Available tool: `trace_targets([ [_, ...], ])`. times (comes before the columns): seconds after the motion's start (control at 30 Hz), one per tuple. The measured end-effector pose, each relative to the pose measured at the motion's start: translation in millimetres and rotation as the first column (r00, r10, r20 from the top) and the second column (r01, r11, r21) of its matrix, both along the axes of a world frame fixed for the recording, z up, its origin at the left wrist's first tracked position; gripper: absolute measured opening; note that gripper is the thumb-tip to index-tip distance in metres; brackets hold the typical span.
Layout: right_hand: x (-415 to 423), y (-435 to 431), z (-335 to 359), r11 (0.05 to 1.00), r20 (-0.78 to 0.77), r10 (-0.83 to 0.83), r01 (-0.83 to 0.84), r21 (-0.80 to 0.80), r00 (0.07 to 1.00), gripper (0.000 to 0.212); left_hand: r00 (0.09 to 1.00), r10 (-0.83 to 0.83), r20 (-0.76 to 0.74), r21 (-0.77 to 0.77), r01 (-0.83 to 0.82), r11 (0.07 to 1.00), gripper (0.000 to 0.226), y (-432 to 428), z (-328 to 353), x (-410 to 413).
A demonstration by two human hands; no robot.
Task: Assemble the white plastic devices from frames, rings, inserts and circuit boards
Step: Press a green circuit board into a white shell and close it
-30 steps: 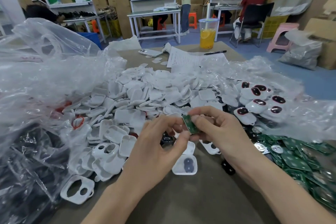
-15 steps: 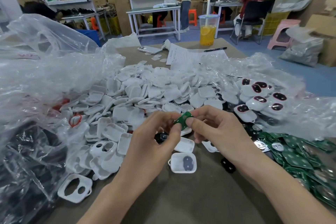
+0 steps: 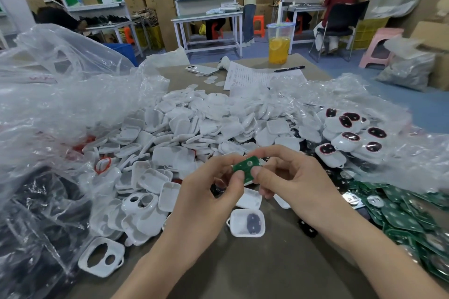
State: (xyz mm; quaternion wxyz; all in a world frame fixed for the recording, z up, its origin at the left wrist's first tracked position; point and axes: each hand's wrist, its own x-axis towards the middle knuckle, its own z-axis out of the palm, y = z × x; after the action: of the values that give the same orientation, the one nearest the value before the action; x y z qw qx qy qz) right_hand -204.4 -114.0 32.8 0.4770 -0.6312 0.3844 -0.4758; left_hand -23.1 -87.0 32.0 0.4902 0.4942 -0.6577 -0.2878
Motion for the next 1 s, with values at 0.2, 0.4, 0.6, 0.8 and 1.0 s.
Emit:
trace_targets([
  [0.2, -2.2, 1.5, 2.7, 0.997, 0.047, 0.022, -0.025, 0.067, 0.999, 0.021, 0.999, -0.028, -0.037, 0.033, 0.029, 0.999, 0.035, 1.7, 2.2, -1.3],
  [0.4, -3.2, 2.1, 5.3, 0.997, 0.059, 0.03, -0.034, 0.069, 0.998, 0.023, 0.998, 0.037, 0.055, -0.077, -0.033, 0.996, 0.033, 2.8, 2.0, -0.8],
  [0.6, -4.0, 2.1, 4.7, 0.996, 0.089, 0.03, -0.038, 0.082, 0.996, 0.018, 0.986, 0.102, 0.132, -0.266, -0.064, 0.962, 0.019, 0.7, -0.9, 4.4],
  [0.8, -5.5, 1.2, 4.9, 0.999, 0.032, -0.012, 0.01, 0.043, 0.999, 0.028, 0.986, 0.002, 0.164, -0.298, 0.048, 0.953, 0.011, -1.2, -2.2, 8.6],
  [1.0, -7.0, 2.3, 8.0, 0.999, 0.034, 0.023, -0.024, 0.047, 0.999, 0.032, 0.982, 0.009, 0.19, -0.301, 0.049, 0.953, 0.015, -3.2, -5.3, 9.9],
])
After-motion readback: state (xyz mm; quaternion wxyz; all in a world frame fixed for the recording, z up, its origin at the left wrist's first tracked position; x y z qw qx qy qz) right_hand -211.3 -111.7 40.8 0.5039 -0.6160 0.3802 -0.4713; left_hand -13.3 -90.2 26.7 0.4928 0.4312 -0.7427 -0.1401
